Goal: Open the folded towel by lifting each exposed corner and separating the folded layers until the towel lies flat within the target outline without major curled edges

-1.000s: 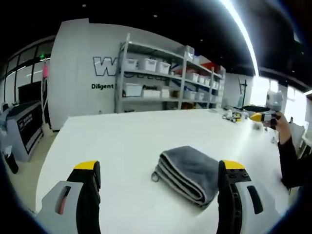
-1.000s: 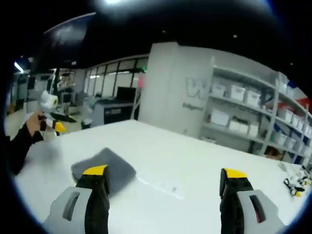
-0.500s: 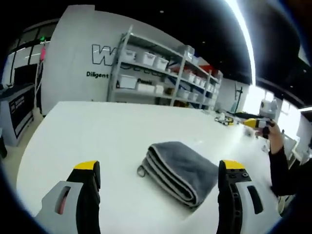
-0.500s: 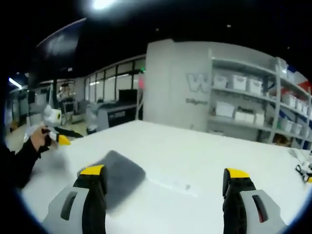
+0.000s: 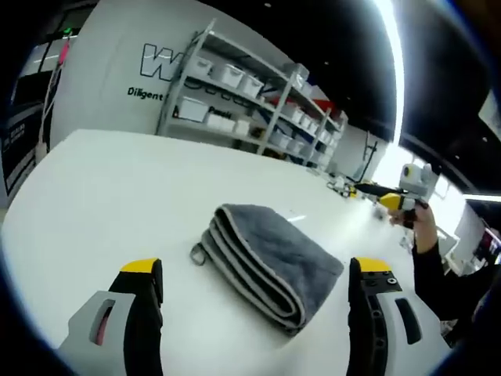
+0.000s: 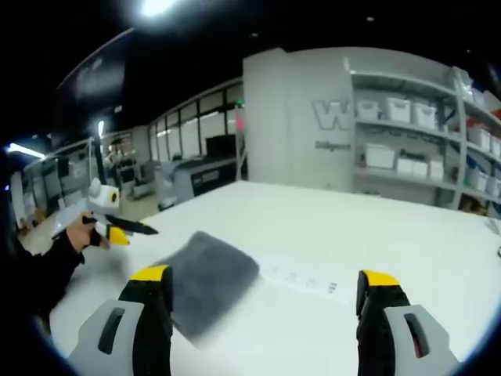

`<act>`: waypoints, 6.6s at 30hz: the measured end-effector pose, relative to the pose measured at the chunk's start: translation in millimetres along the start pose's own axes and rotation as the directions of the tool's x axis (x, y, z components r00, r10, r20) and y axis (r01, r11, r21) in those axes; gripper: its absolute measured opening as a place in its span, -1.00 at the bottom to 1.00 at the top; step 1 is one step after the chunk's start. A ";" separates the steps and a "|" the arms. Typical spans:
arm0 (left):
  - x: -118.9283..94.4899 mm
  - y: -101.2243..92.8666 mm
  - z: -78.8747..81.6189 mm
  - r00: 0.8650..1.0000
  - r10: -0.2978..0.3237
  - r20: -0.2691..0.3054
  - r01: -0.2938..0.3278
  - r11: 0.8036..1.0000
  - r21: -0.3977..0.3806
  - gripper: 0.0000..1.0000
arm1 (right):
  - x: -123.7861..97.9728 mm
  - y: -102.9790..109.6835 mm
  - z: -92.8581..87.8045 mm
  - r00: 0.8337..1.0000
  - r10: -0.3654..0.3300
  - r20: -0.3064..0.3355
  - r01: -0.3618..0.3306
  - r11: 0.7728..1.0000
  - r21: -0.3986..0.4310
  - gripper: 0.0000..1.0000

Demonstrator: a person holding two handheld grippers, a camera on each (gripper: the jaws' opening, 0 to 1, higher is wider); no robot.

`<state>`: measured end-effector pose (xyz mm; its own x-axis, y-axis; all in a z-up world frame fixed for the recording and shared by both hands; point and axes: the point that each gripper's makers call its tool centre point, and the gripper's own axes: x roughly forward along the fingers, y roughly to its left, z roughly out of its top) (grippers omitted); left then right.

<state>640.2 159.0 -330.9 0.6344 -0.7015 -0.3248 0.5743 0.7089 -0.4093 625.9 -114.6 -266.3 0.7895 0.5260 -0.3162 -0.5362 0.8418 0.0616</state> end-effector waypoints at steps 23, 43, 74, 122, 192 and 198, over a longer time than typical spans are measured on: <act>16.7 3.9 -24.4 0.998 0.014 -0.056 -0.017 0.999 -0.052 0.72 | 22.5 19.7 -30.4 0.996 0.024 -0.081 -0.025 1.000 -0.019 0.88; 25.6 -16.7 -49.5 0.996 -0.057 -0.069 0.046 0.987 -0.155 0.37 | 57.1 54.2 -35.5 0.955 0.293 -0.053 -0.262 0.911 0.318 0.67; 32.6 -35.0 -69.1 0.991 -0.123 -0.054 0.103 0.955 -0.279 -0.14 | 79.3 64.4 -81.0 0.937 0.339 -0.078 -0.267 0.845 0.463 0.31; 49.3 -6.5 -55.1 0.995 -0.084 -0.055 0.081 0.995 -0.061 -0.48 | 92.4 84.3 -100.8 0.913 0.396 -0.096 -0.307 0.823 0.478 -0.25; 37.4 -55.5 -70.6 0.974 -0.224 0.018 0.225 0.965 -0.137 -0.86 | 83.1 88.7 -97.9 0.908 0.418 -0.011 -0.390 0.857 0.336 -0.85; 38.1 -59.6 -70.1 0.973 -0.232 0.014 0.233 0.969 -0.084 -0.88 | 76.2 93.5 -100.9 0.909 0.416 -0.011 -0.392 0.865 0.315 -0.87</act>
<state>593.9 84.9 -378.7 0.4907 -0.8460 -0.2087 0.6607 0.5174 -0.5438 605.8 -8.0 -380.1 0.4919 0.8271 -0.2719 -0.6788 0.5598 0.4751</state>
